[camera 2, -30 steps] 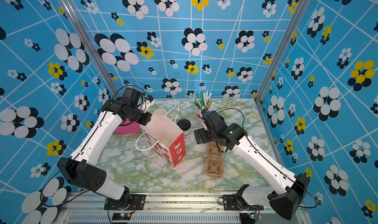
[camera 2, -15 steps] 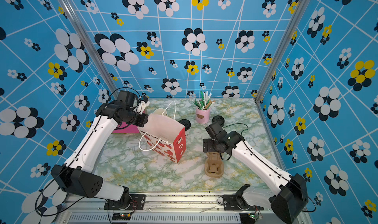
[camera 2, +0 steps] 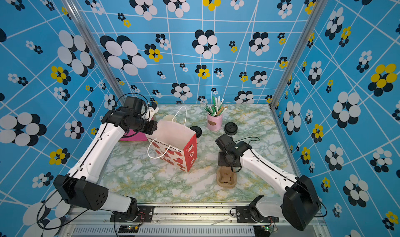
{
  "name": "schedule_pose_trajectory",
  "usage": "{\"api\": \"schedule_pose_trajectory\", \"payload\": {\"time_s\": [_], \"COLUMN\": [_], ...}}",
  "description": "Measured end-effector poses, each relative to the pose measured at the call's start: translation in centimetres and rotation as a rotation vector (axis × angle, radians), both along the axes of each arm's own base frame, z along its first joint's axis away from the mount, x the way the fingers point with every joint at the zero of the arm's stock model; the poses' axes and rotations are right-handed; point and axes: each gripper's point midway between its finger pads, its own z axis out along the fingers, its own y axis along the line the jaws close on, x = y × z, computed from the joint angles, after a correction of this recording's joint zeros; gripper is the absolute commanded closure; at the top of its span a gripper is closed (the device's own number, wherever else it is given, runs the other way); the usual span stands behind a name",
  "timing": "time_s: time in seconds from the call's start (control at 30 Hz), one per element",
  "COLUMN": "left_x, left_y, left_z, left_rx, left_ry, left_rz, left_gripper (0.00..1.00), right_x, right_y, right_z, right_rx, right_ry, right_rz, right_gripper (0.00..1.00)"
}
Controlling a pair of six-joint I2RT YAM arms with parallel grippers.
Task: Pack a coffee takeout order
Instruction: Pick up the cup tray from the cup tray.
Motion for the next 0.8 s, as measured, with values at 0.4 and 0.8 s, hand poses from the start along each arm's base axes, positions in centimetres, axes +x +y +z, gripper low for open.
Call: {"api": "schedule_pose_trajectory", "payload": {"time_s": [0.4,0.8], "left_x": [0.1,0.1], "left_y": [0.1,0.1], "left_z": [-0.1,-0.1], "left_rx": [-0.001,-0.002], "left_ry": [-0.005,-0.007], "left_rz": [0.004,0.004], "left_gripper": [0.94,0.94], "right_x": [-0.1,-0.3], "right_y": [-0.1,-0.3], "right_z": [-1.6,-2.5], "right_rx": [-0.028,-0.054], "right_ry": [0.059,0.094], "right_rz": [0.003,0.012], "right_gripper": [0.58,0.61]}}
